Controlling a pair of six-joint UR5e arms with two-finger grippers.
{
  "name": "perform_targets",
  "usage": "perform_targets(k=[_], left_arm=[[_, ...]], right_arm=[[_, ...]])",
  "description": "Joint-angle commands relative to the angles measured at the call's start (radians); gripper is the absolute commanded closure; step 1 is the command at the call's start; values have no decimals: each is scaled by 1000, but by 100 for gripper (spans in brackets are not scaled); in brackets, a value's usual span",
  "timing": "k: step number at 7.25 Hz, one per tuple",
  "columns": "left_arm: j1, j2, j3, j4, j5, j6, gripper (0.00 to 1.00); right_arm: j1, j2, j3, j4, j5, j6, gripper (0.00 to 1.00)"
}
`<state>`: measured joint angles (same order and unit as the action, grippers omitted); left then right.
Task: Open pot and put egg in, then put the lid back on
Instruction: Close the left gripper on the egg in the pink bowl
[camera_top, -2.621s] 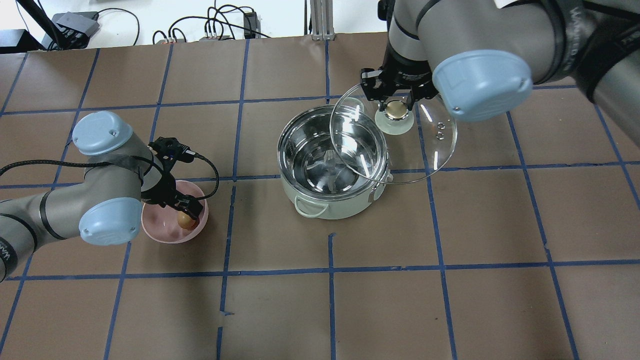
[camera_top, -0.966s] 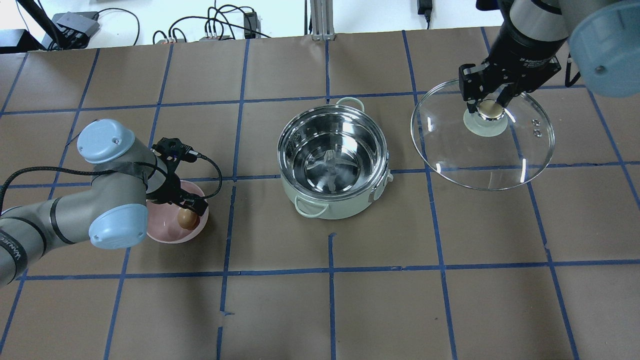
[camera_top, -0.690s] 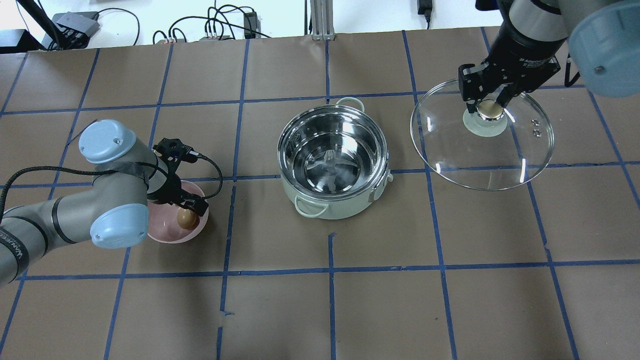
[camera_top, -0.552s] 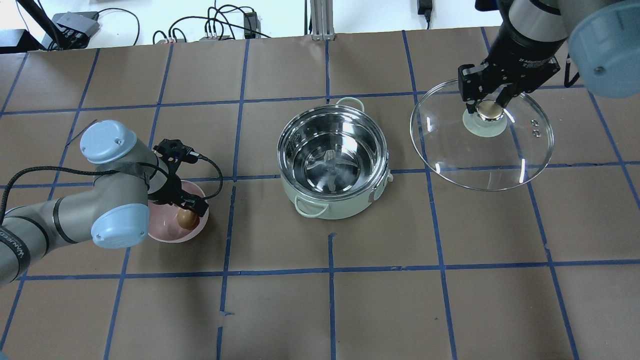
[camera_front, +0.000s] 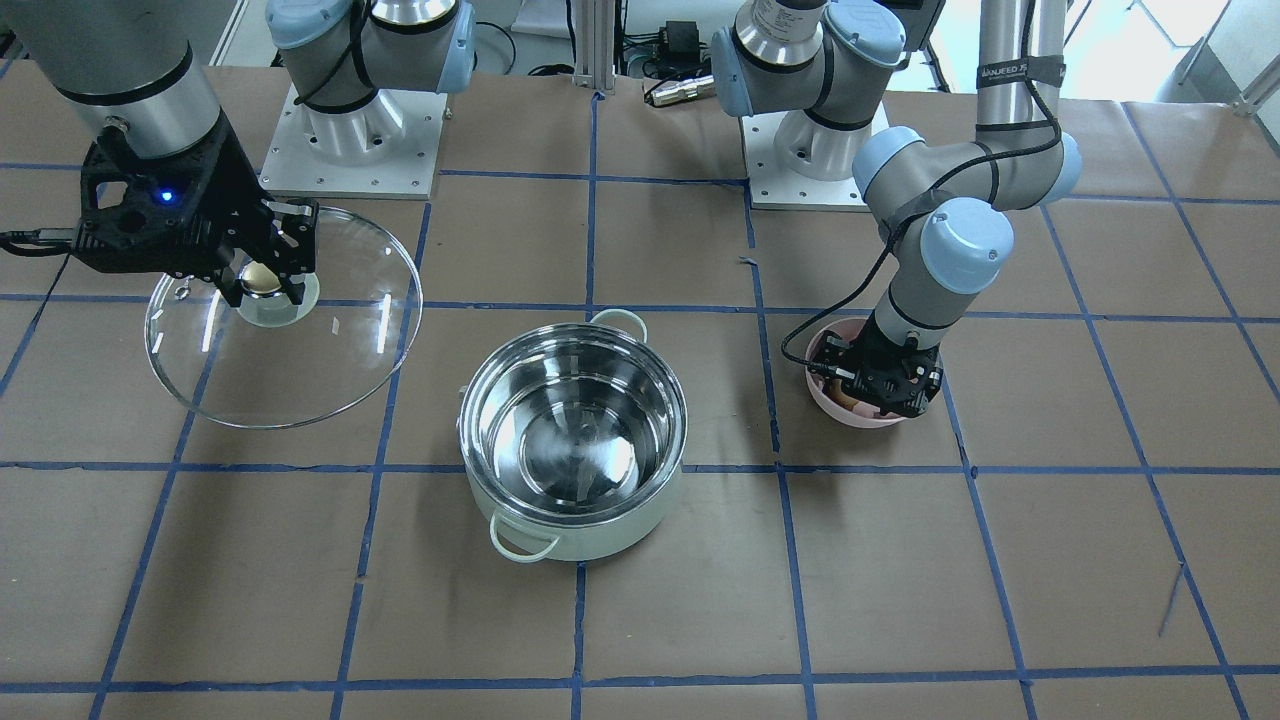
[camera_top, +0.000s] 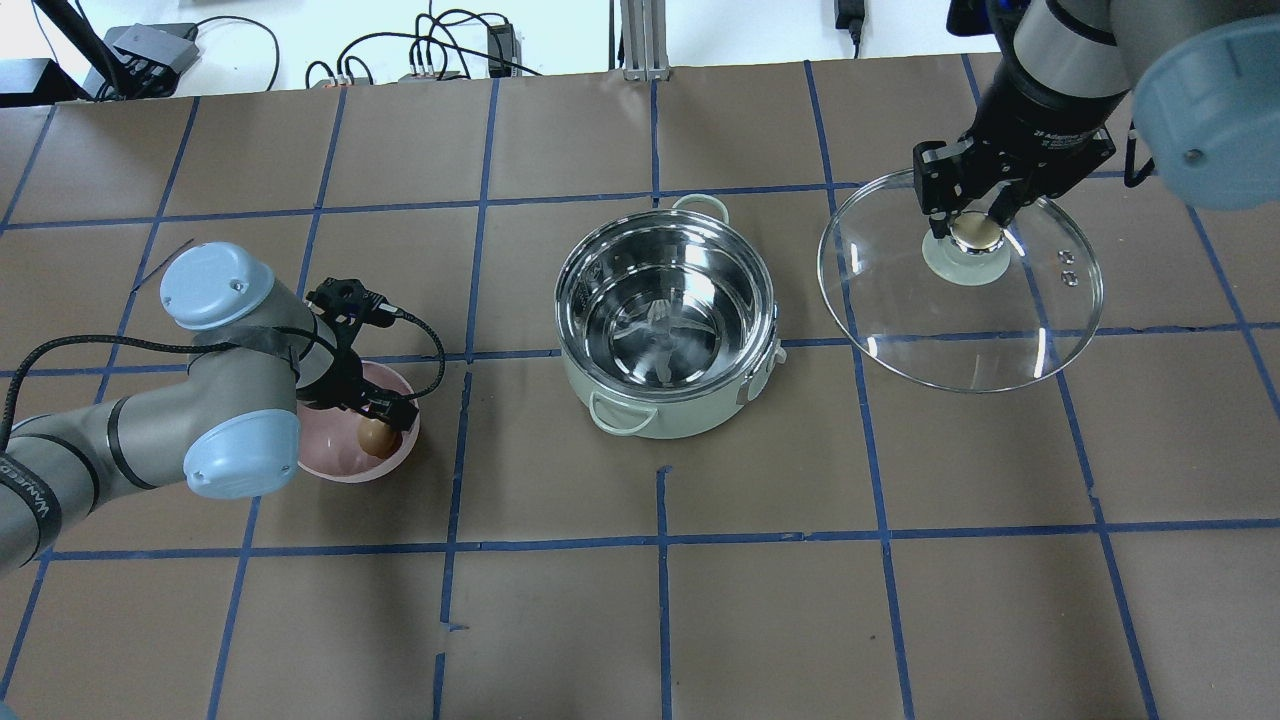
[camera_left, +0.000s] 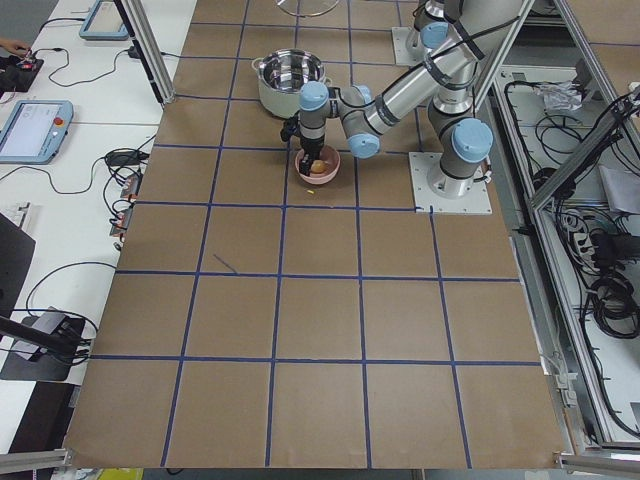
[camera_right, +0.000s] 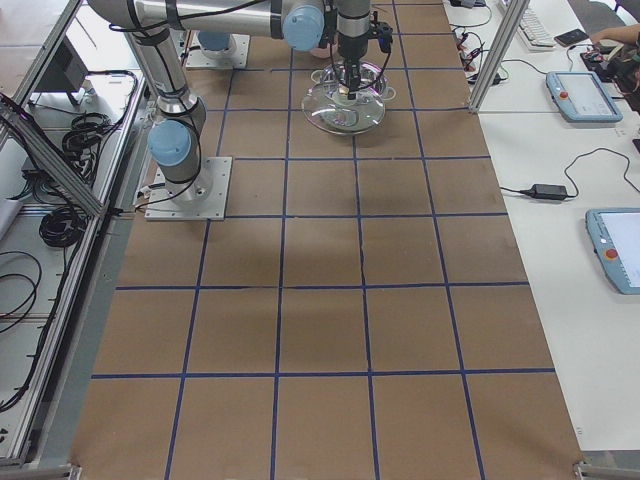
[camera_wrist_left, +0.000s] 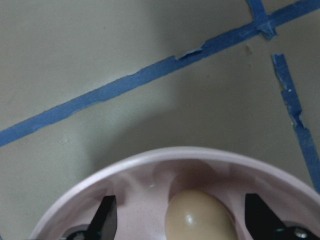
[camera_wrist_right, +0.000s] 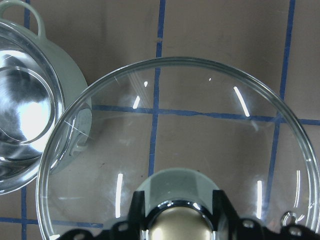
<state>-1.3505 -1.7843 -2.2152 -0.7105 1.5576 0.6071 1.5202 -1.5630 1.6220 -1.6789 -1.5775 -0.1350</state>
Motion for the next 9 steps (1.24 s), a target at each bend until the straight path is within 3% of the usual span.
perform_targets(k=[1, 5, 9], left_arm=[[16, 0, 0, -1, -1, -4, 54], [16, 3, -1, -3, -2, -20, 80], [16, 8, -1, -4, -2, -27, 91]], right_arm=[[0, -2, 1, -1, 1, 2, 61], [2, -2, 1, -1, 7, 3, 61], [2, 0, 2, -1, 8, 2, 61]])
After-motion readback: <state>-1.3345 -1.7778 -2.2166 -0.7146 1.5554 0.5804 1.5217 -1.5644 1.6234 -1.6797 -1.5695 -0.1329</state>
